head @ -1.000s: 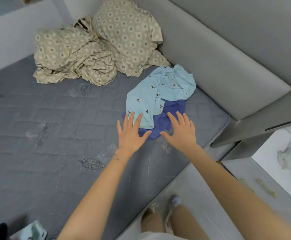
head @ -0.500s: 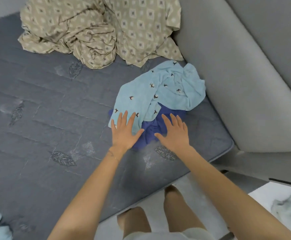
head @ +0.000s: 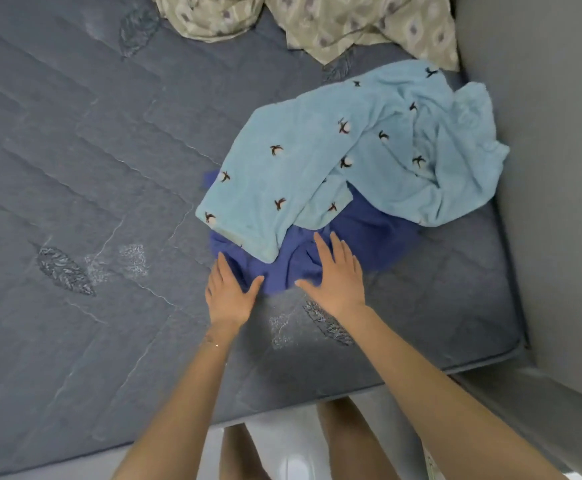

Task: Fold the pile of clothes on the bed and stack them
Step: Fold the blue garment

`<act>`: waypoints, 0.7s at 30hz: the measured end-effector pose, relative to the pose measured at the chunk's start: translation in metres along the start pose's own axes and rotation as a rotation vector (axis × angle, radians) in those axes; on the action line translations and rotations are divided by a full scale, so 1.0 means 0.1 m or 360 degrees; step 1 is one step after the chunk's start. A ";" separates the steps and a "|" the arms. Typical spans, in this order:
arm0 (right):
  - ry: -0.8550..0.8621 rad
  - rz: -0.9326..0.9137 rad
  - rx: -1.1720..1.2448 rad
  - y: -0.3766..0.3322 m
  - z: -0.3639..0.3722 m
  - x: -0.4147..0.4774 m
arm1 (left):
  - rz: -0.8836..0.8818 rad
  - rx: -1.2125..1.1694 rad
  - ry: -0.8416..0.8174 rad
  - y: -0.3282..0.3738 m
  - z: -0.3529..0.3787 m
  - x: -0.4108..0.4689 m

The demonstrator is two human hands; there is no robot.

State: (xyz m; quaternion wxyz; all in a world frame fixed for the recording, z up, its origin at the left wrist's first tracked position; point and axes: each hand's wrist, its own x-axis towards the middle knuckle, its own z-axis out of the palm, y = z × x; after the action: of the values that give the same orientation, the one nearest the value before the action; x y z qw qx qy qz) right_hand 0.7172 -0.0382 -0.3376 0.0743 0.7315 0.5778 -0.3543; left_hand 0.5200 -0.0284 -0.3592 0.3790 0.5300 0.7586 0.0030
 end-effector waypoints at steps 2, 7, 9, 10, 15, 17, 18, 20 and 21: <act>0.0070 0.0004 0.0032 0.01 0.11 0.22 | -0.0065 -0.0156 0.0061 -0.07 0.08 0.15; 0.0260 0.0037 0.0056 -0.08 0.39 0.55 | -0.0149 -0.0256 0.0294 -0.17 0.21 0.43; 0.0373 0.0045 0.0086 -0.11 0.44 0.60 | -0.0080 -0.0339 0.0333 -0.19 0.21 0.45; 0.0435 0.0031 0.0097 -0.13 0.44 0.62 | -0.0041 -0.0383 0.0342 -0.20 0.19 0.44; 0.0658 -0.0062 0.0430 -0.31 0.33 0.50 | 0.0035 -0.0684 0.0435 -0.16 0.00 0.28; 0.0744 -0.0144 0.0720 -0.45 0.22 0.36 | 0.0050 -0.0823 0.0458 -0.16 -0.16 0.18; 0.0773 -0.0194 0.0845 -0.54 0.16 0.29 | 0.0089 -0.0891 0.0486 -0.15 -0.27 0.12; 0.0776 -0.0225 0.1092 -0.74 0.04 0.10 | 0.0189 -0.1019 0.0556 -0.12 -0.53 0.00; 0.0761 -0.0205 0.1214 -0.86 -0.01 0.00 | 0.0233 -0.1072 0.0583 -0.10 -0.66 -0.07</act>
State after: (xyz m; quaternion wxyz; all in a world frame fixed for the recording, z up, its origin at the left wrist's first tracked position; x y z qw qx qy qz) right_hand 0.6408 -0.0102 -0.3113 -0.3582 0.7305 0.4511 -0.3668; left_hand 0.4746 -0.0118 -0.3119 0.3889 0.4195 0.7303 0.3734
